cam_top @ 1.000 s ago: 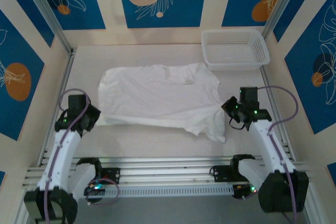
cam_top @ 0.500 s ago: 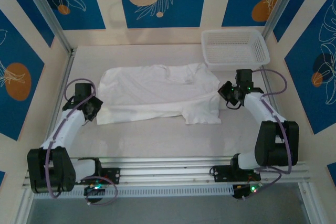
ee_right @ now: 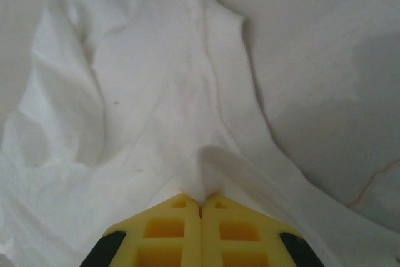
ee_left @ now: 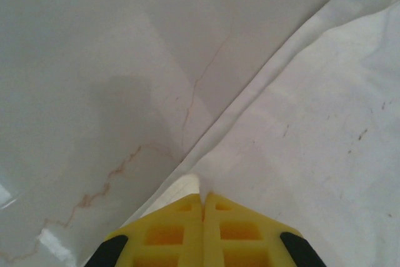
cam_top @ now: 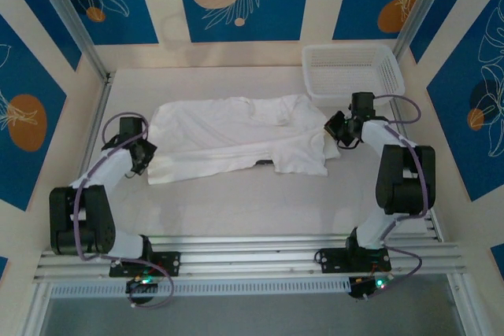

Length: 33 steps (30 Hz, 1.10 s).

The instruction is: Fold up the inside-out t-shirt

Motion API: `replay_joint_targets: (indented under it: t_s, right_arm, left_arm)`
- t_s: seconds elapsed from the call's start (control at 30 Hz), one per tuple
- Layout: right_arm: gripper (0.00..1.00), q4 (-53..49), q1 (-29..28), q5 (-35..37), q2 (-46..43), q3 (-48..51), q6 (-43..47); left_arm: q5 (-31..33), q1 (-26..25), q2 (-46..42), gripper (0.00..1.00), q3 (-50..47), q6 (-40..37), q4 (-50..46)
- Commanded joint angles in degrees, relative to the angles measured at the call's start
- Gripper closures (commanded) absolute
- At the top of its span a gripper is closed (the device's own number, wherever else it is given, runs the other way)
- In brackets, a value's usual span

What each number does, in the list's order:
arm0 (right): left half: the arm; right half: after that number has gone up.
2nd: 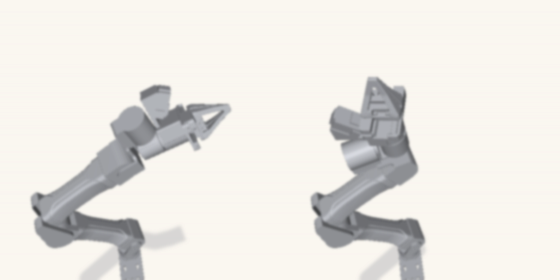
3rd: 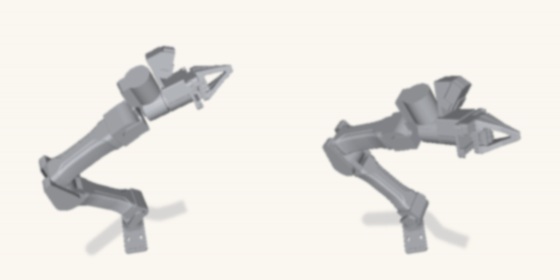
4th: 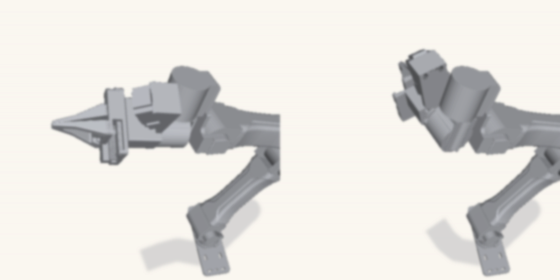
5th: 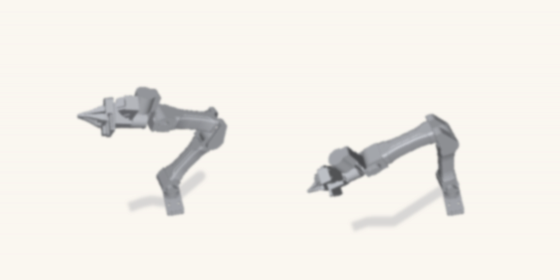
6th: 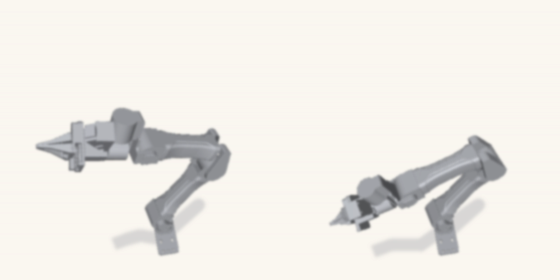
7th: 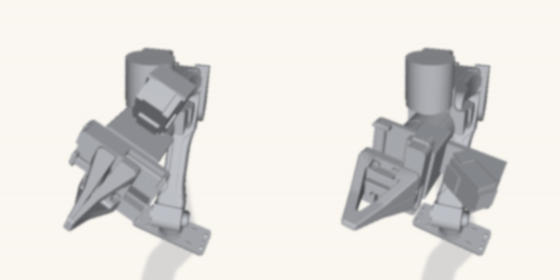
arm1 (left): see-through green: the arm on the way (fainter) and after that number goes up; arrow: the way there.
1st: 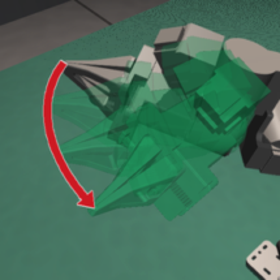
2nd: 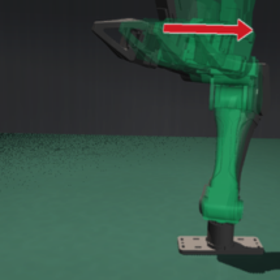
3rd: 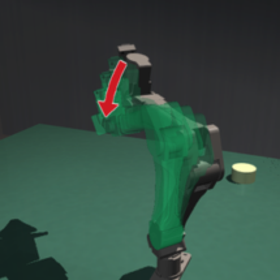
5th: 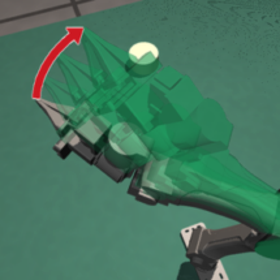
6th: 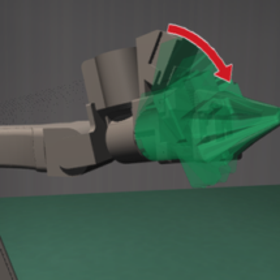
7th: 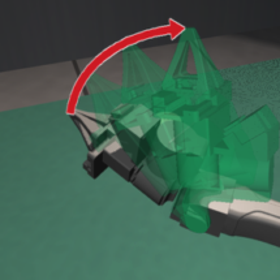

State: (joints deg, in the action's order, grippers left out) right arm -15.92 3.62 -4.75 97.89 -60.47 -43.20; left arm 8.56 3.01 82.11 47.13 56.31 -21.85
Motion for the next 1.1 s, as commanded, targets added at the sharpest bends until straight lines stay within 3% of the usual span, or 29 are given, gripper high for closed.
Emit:
replay_joint_targets:
  t_s: [0.0,0.17,0.3,0.47,0.63,0.73,0.87,1.07]
  right_arm:
    - [0.92,0.2,-0.1,0.5,2.3,-0.8,-0.5]
    - [0.84,-0.8,-0.3,2.2,2.9,0.4,-1.3]
    - [0.66,-4.3,-0.1,2.0,2.1,-0.8,-0.5]
    - [0.49,-7.2,0.3,5.7,-4.7,0.0,-0.9]
    - [0.50,-6.3,0.6,5.6,-11.2,3.9,-1.2]
    - [0.56,-4.8,0.6,4.8,-11.5,6.4,-1.6]
    - [0.70,-2.5,0.9,4.4,-8.8,8.4,-2.6]
    - [0.78,-2.3,3.1,-0.3,-0.6,7.7,-3.2]
  left_arm:
    - [-0.8,0.7,3.1,1.00,2.4,-2.5,1.9]
    - [-1.4,0.6,5.5,0.96,2.7,-3.4,3.9]
    - [-2.9,0.6,5.8,0.75,2.5,-4.8,5.9]
    - [-2.4,0.2,-3.0,0.55,-1.2,-7.2,12.3]
    - [0.5,-2.7,-11.4,0.53,1.1,-13.3,5.5]
    - [0.4,-7.0,-12.1,0.53,2.8,-15.6,1.4]
    - [-1.2,-12.7,-9.1,0.60,1.1,-13.1,1.9]
    - [3.0,-12.6,0.9,0.67,0.5,-7.1,0.6]
